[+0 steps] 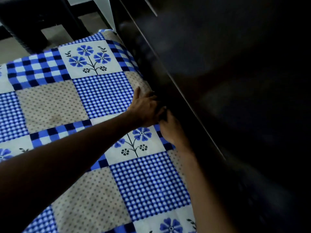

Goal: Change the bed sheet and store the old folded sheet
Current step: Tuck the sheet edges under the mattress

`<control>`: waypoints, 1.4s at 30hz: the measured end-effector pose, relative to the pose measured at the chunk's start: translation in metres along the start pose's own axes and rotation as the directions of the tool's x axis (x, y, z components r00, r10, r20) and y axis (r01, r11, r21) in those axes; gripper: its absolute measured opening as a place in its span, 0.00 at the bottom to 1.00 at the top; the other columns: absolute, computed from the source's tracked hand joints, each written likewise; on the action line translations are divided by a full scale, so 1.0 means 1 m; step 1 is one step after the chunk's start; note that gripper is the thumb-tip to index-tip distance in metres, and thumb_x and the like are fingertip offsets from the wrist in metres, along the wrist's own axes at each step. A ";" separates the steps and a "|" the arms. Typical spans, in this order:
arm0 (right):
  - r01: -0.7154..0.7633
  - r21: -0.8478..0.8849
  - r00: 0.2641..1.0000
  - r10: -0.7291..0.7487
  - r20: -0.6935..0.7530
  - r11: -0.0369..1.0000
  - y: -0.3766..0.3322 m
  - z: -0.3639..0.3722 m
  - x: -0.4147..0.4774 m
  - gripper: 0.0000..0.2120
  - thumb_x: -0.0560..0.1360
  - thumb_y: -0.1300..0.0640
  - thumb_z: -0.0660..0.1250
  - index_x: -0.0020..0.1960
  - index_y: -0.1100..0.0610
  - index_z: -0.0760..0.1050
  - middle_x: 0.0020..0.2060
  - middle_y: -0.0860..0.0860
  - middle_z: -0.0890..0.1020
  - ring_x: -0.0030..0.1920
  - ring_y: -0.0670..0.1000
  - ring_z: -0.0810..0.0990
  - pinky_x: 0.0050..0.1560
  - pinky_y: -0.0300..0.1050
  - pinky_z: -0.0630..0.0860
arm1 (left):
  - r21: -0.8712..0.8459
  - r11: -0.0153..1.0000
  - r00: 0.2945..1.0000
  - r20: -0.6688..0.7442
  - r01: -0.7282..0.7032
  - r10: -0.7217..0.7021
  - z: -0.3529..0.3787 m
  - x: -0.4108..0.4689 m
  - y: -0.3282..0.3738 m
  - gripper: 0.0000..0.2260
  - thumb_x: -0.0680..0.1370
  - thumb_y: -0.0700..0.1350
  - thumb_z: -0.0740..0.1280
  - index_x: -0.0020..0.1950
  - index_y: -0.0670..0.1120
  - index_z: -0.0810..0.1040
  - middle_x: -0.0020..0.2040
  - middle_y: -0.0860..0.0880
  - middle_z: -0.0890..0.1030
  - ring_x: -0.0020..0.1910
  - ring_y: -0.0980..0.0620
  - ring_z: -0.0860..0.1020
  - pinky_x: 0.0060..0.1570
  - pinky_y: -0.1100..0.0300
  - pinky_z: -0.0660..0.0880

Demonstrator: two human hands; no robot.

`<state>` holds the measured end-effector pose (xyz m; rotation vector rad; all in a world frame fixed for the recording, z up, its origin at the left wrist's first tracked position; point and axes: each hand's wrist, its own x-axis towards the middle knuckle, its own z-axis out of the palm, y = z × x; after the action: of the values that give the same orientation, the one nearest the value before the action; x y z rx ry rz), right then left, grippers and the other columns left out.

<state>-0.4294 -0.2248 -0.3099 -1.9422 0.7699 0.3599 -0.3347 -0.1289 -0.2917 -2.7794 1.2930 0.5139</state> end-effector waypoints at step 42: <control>0.039 -0.538 0.790 -0.356 -0.499 0.842 0.279 0.093 -0.410 0.25 0.80 0.43 0.58 0.71 0.54 0.74 0.75 0.55 0.69 0.75 0.58 0.66 0.72 0.65 0.62 | -0.131 0.929 0.938 -0.077 -0.346 0.338 0.206 -0.488 0.262 0.29 0.83 0.57 0.54 0.82 0.47 0.57 0.82 0.46 0.54 0.81 0.45 0.50 0.77 0.39 0.48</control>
<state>-0.9140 -0.0848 -0.3224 -2.6718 0.8934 -0.2293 -0.8819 0.0951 -0.3073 -2.6996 1.8402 0.5691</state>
